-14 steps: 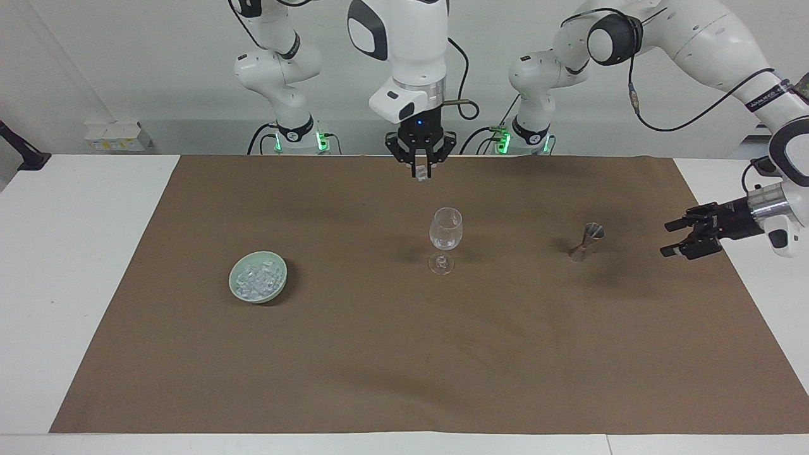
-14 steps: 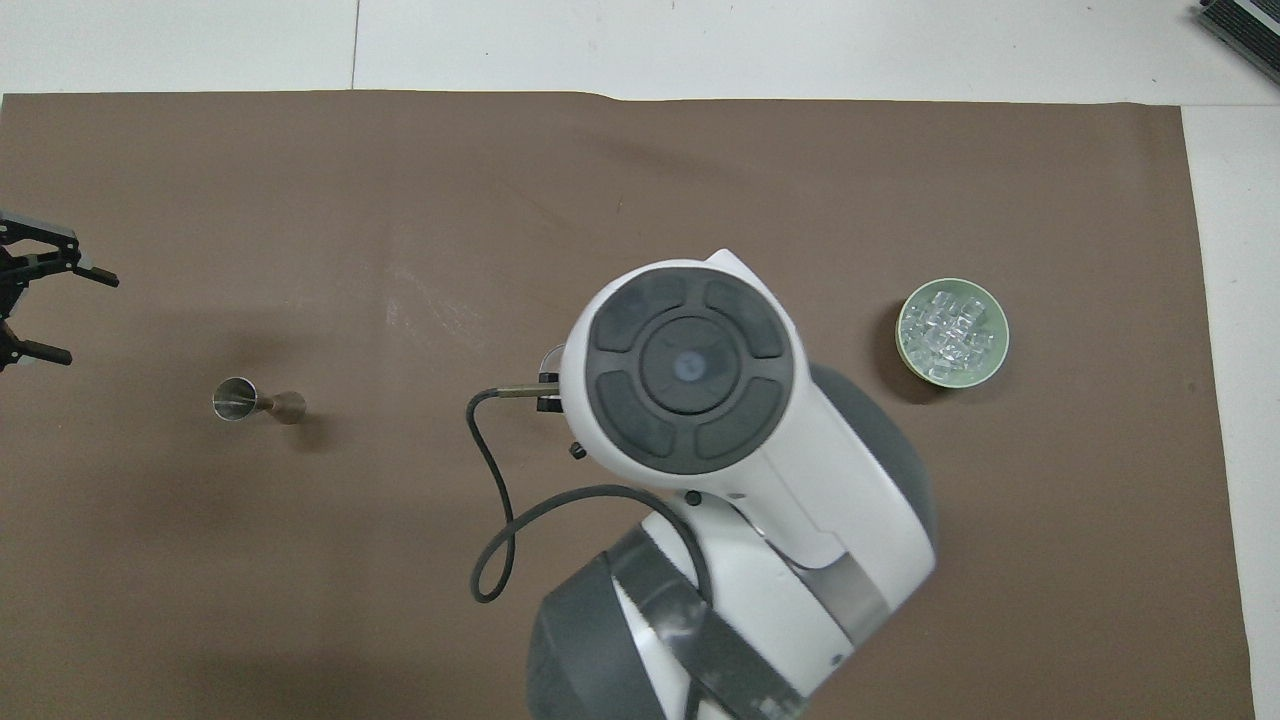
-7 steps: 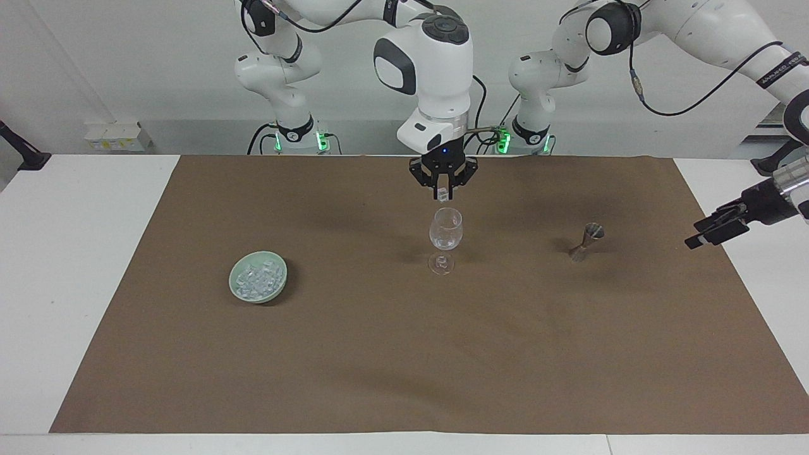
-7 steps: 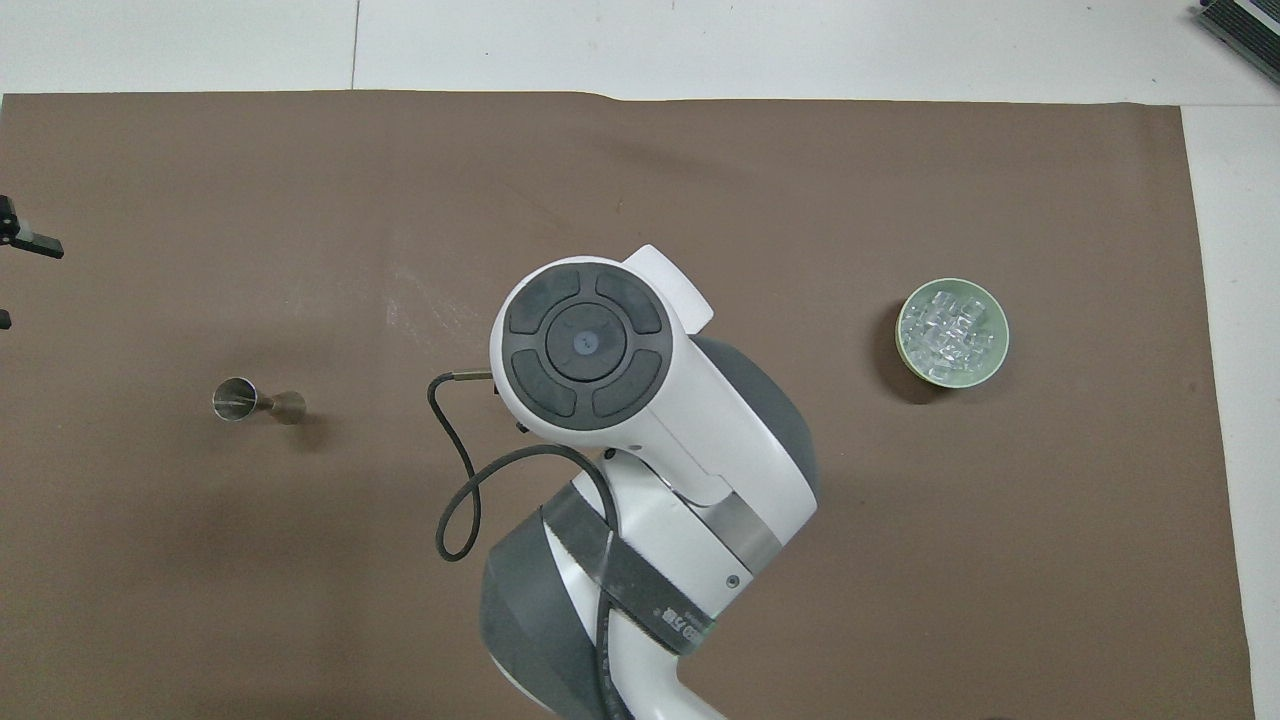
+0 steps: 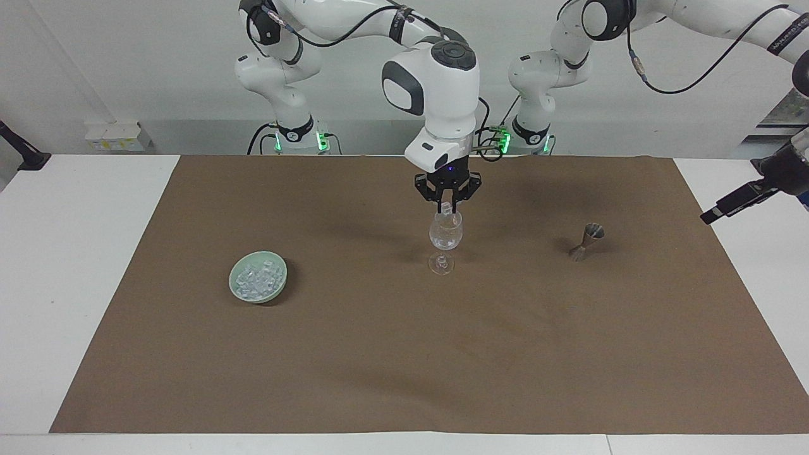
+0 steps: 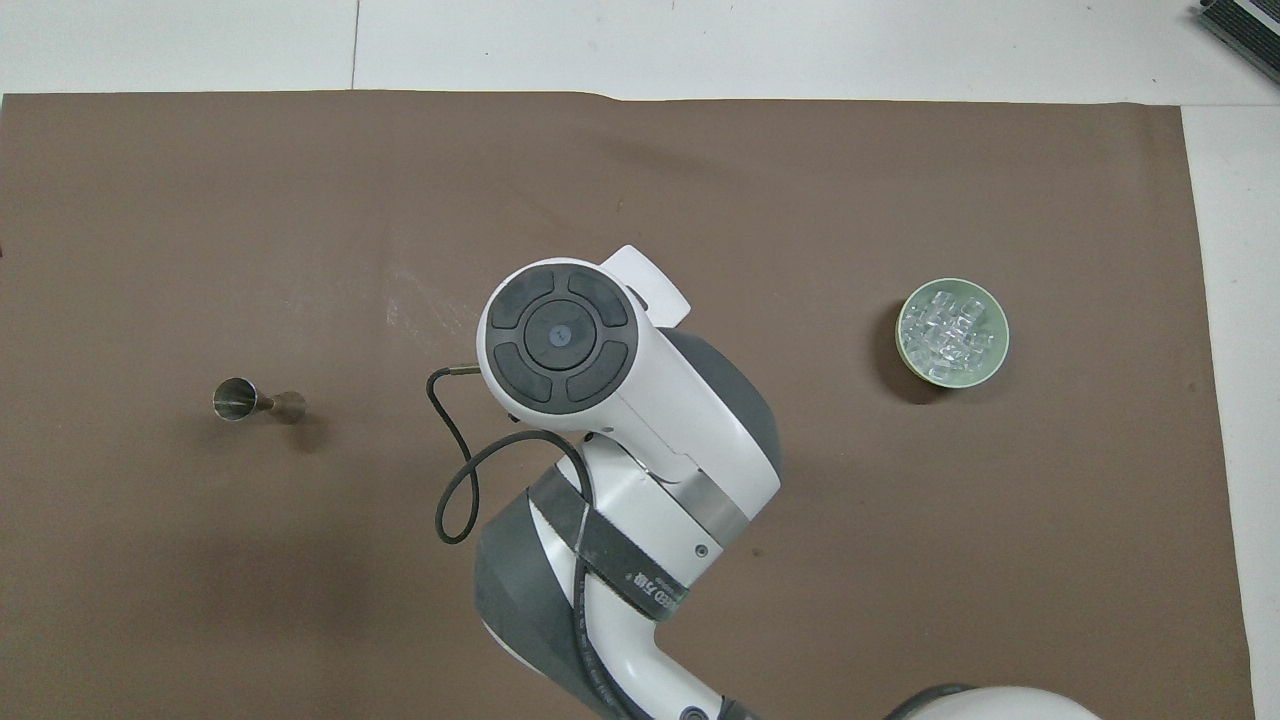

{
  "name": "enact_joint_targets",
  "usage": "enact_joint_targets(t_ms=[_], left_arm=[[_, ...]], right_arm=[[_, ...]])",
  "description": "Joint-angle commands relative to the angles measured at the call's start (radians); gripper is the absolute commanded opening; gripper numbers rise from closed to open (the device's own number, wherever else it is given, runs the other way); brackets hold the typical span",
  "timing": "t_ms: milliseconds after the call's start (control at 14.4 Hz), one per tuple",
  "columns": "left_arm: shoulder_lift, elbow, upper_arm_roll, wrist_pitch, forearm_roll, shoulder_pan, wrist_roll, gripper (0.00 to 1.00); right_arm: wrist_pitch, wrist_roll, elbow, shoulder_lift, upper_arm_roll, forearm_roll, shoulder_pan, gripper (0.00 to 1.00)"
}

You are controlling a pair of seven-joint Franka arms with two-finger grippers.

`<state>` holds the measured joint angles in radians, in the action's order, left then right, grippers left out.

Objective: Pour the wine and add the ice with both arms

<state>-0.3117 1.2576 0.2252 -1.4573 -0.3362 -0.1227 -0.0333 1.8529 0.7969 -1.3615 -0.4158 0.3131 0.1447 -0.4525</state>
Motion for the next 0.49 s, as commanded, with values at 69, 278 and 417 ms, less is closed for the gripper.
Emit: enact_joint_targets(t_ms=[69, 278, 417], left_arm=[[0.088, 0.009, -0.101, -0.002, 0.141, 0.009, -0.027, 1.00], [0.141, 0.011, -0.188, 0.017, 0.232, 0.009, -0.031, 1.00], [0.166, 0.011, -0.217, 0.043, 0.246, 0.009, -0.030, 1.00]], right_arm=[[0.017, 0.025, 0.018, -0.032, 0.003, 0.032, -0.006, 0.00], [0.058, 0.025, 0.019, -0.061, 0.003, 0.039, -0.006, 0.00], [0.058, 0.025, 0.019, -0.061, 0.003, 0.042, -0.006, 0.00]])
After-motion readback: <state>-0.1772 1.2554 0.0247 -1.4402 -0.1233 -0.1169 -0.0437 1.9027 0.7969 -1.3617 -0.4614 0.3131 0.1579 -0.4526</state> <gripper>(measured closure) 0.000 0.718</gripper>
